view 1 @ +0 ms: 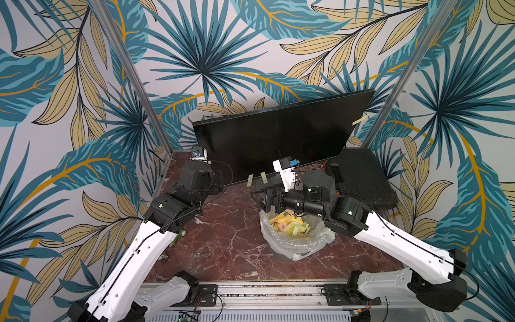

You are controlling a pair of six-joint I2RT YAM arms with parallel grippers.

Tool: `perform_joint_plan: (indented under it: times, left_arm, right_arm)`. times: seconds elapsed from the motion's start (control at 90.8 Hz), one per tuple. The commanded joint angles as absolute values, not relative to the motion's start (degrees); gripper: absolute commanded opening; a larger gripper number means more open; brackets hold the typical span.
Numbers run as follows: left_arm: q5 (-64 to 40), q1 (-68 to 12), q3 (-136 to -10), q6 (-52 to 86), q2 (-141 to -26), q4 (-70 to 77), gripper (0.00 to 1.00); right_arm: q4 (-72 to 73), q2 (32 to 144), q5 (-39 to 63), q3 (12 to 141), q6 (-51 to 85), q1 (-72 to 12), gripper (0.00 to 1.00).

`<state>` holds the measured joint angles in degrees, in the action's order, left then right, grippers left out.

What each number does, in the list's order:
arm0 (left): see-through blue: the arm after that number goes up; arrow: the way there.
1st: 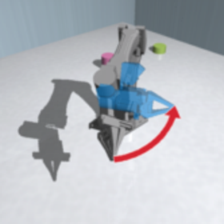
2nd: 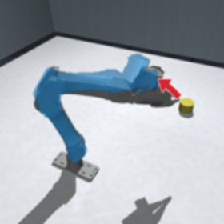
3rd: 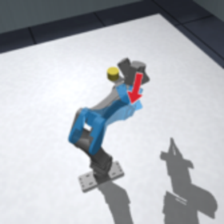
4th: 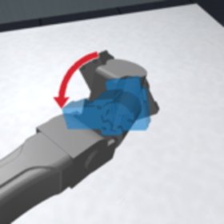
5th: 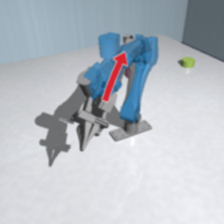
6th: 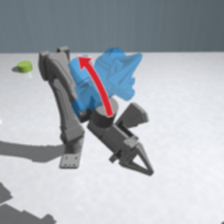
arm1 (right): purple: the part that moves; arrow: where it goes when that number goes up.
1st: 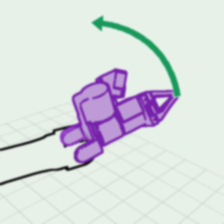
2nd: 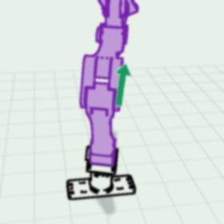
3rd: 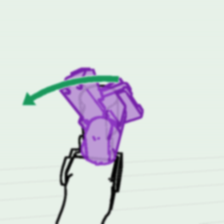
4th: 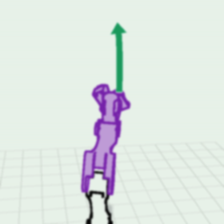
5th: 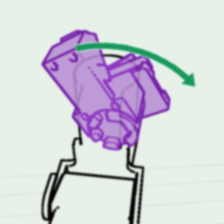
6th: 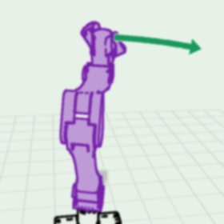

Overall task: Remove the sticky note from the monitor
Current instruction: Tear off the sticky note from the monitor.

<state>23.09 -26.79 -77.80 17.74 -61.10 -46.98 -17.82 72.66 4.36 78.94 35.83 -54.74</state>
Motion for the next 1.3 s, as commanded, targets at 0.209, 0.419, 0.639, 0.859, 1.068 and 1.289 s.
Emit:
perform_joint_plan:
  times: [0.209, 0.419, 0.639, 0.859, 1.068, 1.289]
  left_arm:
    - [20.45, -25.32, -77.34, 16.37, -62.06, -43.61, 0.53]
    - [19.86, -24.82, -76.45, 16.52, -61.92, -43.56, 0.37]
    - [19.13, -24.62, -75.26, 16.78, -60.58, -44.53, 0.03]
    - [18.46, -24.54, -75.18, 17.19, -58.00, -47.01, 0.00]
    - [17.03, -24.59, -74.59, 18.94, -53.65, -50.34, 0.00]
    - [13.69, -24.60, -75.11, 19.52, -49.57, -53.09, 0.00]
  right_arm:
    - [-17.76, 71.15, 2.07, 78.67, 35.44, -55.02, 0.86]
    - [-18.67, 70.37, 0.83, 78.58, 34.82, -55.01, 0.86]
    - [-19.26, 69.94, 0.29, 78.42, 34.52, -55.03, 0.86]
    - [-19.25, 69.53, 0.00, 77.71, 34.45, -55.02, 0.86]
    - [-19.34, 69.17, -0.50, 77.25, 34.34, -55.02, 0.86]
    - [-19.64, 68.95, -0.77, 76.96, 34.17, -55.04, 0.86]
